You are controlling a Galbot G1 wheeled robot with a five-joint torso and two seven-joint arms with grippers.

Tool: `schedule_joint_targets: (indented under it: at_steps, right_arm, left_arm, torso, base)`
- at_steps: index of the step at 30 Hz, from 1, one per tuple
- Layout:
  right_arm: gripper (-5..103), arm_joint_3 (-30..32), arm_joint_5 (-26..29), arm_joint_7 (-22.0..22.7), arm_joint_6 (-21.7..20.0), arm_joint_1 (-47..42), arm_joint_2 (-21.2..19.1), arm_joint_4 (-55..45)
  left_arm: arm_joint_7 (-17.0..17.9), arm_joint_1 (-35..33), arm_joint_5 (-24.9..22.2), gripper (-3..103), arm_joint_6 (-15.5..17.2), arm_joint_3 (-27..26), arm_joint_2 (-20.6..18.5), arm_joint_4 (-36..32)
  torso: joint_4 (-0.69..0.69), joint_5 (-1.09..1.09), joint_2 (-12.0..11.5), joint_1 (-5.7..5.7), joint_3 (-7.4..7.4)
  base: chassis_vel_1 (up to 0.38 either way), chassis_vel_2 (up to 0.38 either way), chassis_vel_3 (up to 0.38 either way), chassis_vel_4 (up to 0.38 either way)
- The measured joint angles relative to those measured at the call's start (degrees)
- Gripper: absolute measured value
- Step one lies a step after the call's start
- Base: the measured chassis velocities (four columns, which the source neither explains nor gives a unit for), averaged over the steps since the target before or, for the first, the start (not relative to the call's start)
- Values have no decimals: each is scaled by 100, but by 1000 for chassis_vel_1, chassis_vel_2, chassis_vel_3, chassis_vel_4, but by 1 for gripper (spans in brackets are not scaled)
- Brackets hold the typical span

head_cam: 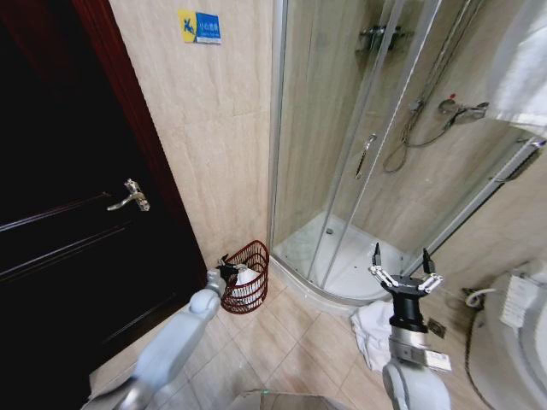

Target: Discard the used towel into the hamper.

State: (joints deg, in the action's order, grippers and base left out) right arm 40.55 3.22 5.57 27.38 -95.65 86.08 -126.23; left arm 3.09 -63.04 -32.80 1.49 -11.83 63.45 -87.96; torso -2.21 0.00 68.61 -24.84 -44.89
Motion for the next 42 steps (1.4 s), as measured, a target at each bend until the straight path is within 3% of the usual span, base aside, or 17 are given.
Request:
schedule_joint_targets:
  at_steps: [1,5,6,8,9,13,21,29,38,42]
  right_arm:
    - [100,0,0,0,0,0,0,0]
    - [100,19,116,109,-540,109,-95,-231]
    - [100,19,116,109,-540,109,-95,-231]
    - [100,41,168,177,-770,187,-170,-286]
    - [100,41,168,177,-770,187,-170,-286]
    - [100,47,362,243,-1104,193,-279,-600]
    - [100,-1,493,229,-1270,146,-352,-950]
    - [100,42,931,161,-1374,208,-486,-1265]
    - [100,21,1389,-346,-1049,264,-550,-1377]
    - [100,46,1410,-367,-1009,321,-559,-1379]
  left_arm:
    - [0,0,0,100,0,0,0,0]
    - [-17,-1157,-43,100,832,-1168,150,-1734]
    - [-17,-1157,-43,100,832,-1168,150,-1734]
    - [-204,-1603,-79,100,1163,-1699,373,-2473]
    - [-204,-1603,-79,100,1163,-1699,373,-2473]
    - [-655,-2449,103,100,1386,-2571,835,-3557]
    - [-705,-3263,588,100,1317,-2867,1434,-4566]
    - [-779,-3725,1725,100,834,-2571,2458,-5041]
    - [-796,-3738,1799,100,762,-2523,2548,-5071]
    - [-796,-3731,1795,100,761,-2520,2542,-5058]
  torso:
    - [0,0,0,0,0]
    - [-1,1,0,1,1]
    - [-1,1,0,1,1]
    - [0,1,0,0,1]
    - [0,1,0,0,1]
    - [-1,0,0,0,0]
    - [0,1,0,1,0]
    - [-1,2,0,0,0]
    - [0,1,0,0,0]
    - [0,2,0,0,0]
  base:
    - [0,0,0,0]
    - [0,0,0,0]
    - [0,0,0,0]
    - [0,0,0,0]
    - [0,0,0,0]
    - [0,0,0,0]
    - [0,0,0,0]
    - [0,0,0,0]
    - [0,0,0,0]
    - [0,0,0,0]
